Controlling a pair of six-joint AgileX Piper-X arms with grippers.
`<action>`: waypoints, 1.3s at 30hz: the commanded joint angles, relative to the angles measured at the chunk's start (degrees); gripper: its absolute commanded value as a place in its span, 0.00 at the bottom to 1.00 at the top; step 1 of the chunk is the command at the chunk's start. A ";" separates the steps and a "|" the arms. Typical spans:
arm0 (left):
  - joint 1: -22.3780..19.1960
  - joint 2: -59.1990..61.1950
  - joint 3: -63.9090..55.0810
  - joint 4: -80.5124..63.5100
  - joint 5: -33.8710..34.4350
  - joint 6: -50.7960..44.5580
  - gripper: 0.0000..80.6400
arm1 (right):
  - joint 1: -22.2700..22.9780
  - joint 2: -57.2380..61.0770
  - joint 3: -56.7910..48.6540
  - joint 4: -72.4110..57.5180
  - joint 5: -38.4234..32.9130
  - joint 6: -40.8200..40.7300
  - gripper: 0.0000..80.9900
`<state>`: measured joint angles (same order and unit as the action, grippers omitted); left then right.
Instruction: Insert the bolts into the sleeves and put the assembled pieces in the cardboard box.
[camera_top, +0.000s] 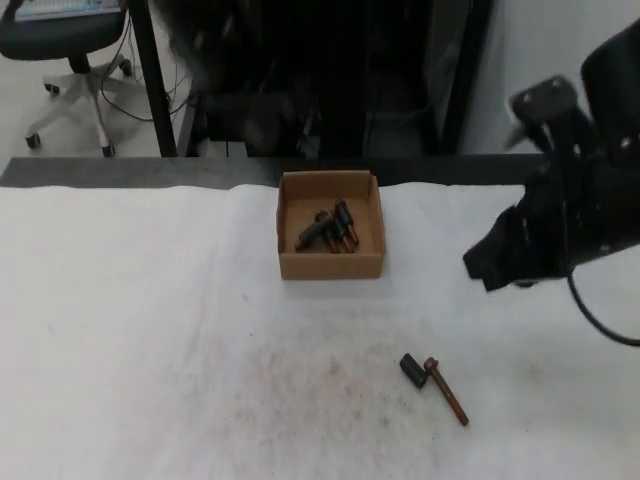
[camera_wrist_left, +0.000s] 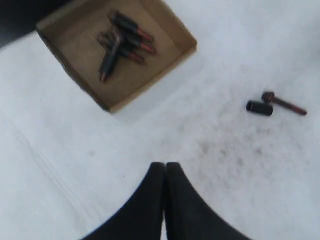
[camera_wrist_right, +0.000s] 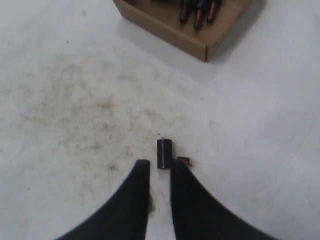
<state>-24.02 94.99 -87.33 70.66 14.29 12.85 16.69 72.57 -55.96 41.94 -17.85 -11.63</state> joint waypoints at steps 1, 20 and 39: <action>-0.96 -4.25 2.73 -0.11 -0.06 -0.58 0.00 | 1.14 4.58 -0.27 1.30 2.27 -1.04 0.34; -5.44 -41.68 46.53 -36.35 -2.26 -12.49 0.00 | 2.76 21.12 -0.27 -1.50 10.47 -2.22 0.37; -5.44 -41.77 46.53 -31.40 -2.26 -12.49 0.00 | 3.73 21.75 -0.01 -6.55 10.28 -2.54 0.37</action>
<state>-29.52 53.54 -40.80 39.14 12.57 0.47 19.53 94.46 -55.96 34.24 -7.31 -13.69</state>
